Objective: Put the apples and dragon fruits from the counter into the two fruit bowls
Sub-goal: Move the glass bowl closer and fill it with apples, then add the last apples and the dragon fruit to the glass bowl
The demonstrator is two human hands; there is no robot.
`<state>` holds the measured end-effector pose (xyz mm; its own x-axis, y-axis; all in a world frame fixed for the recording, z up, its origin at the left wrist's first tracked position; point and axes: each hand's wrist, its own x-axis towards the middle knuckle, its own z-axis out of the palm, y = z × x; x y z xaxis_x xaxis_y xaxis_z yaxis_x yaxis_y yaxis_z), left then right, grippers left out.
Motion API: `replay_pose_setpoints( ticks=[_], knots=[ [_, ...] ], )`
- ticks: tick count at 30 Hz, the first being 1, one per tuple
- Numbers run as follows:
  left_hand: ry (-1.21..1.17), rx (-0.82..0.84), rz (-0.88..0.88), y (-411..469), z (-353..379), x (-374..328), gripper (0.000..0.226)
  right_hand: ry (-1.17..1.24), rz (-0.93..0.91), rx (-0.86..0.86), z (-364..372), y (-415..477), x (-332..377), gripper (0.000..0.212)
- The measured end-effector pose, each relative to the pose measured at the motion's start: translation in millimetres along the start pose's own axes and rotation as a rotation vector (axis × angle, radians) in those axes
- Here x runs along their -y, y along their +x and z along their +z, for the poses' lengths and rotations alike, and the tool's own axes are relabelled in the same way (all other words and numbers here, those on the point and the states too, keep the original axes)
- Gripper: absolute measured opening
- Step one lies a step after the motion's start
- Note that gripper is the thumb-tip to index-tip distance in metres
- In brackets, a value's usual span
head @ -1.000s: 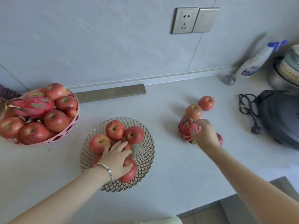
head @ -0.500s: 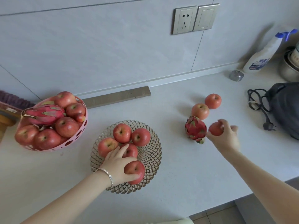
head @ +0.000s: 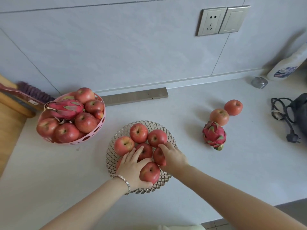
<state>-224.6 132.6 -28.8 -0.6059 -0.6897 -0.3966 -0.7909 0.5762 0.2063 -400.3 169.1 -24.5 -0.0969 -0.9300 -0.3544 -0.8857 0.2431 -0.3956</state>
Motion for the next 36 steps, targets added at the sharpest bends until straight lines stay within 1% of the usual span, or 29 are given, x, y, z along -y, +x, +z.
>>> replay_pose_setpoints(
  ticks=[2, 5, 8, 12, 17, 19, 21, 23, 24, 25, 26, 28, 29, 30, 31, 32, 33, 35, 36],
  knots=[
    [-0.013, -0.01, 0.0, 0, 2, 0, 0.083, -0.024, 0.001, -0.022, 5, -3, 0, 0.068],
    [-0.023, -0.01, -0.003, 0, 3, 1, 0.083, -0.063, -0.021, -0.046, 9, -8, -2, 0.06],
    [-0.037, -0.005, -0.002, 0, 4, 1, 0.08, -0.192, -0.031, -0.053, 9, -9, -1, 0.055],
    [-0.054, 0.016, -0.008, 4, 0, -1, 0.077, -0.231, -0.034, -0.012, 1, -1, 3, 0.048],
    [-0.053, 0.017, 0.001, 4, 1, 1, 0.077, -0.271, -0.066, 0.054, -9, 1, -1, 0.059],
    [-0.037, 0.047, -0.009, 4, 0, 0, 0.077, -0.304, -0.082, 0.065, -10, 0, -1, 0.061],
    [-0.037, 0.103, -0.019, 6, -5, -3, 0.072, -0.248, -0.101, 0.122, -16, -1, -1, 0.065],
    [-0.089, 0.12, -0.044, 7, -15, -5, 0.057, -0.072, -0.12, 0.238, -31, 0, -8, 0.066],
    [-0.131, 0.095, -0.055, 8, -22, -8, 0.048, 0.037, -0.116, 0.278, -41, 0, -17, 0.062],
    [-0.175, 0.046, -0.06, 10, -29, -10, 0.039, 0.125, -0.095, 0.262, -50, -1, -28, 0.055],
    [-0.215, -0.022, -0.055, 12, -35, -11, 0.032, 0.178, -0.064, 0.167, -59, -1, -42, 0.047],
    [-0.289, -0.177, -0.039, 16, -46, -13, 0.023, 0.18, 0.052, -0.181, -74, 3, -76, 0.037],
    [-0.313, -0.242, -0.041, 19, -50, -12, 0.022, 0.165, 0.161, -0.341, -82, 7, -96, 0.039],
    [-0.315, -0.293, -0.056, 21, -51, -10, 0.023, 0.157, 0.288, -0.433, -87, 10, -113, 0.045],
    [-0.3, -0.326, -0.089, 23, -50, -7, 0.028, 0.145, 0.425, -0.443, -91, 14, -127, 0.053],
    [-0.282, -0.342, -0.142, 23, -49, -3, 0.037, 0.127, 0.539, -0.387, -91, 17, -139, 0.061],
    [-0.272, -0.344, -0.214, 23, -47, 1, 0.046, 0.13, 0.602, -0.304, -89, 19, -147, 0.067],
    [-0.262, -0.318, -0.388, 23, -42, 11, 0.065, 0.26, 0.605, -0.192, -78, 21, -153, 0.069],
    [-0.273, -0.298, -0.468, 23, -39, 16, 0.074, 0.345, 0.59, -0.189, -72, 21, -153, 0.07]
  ],
)
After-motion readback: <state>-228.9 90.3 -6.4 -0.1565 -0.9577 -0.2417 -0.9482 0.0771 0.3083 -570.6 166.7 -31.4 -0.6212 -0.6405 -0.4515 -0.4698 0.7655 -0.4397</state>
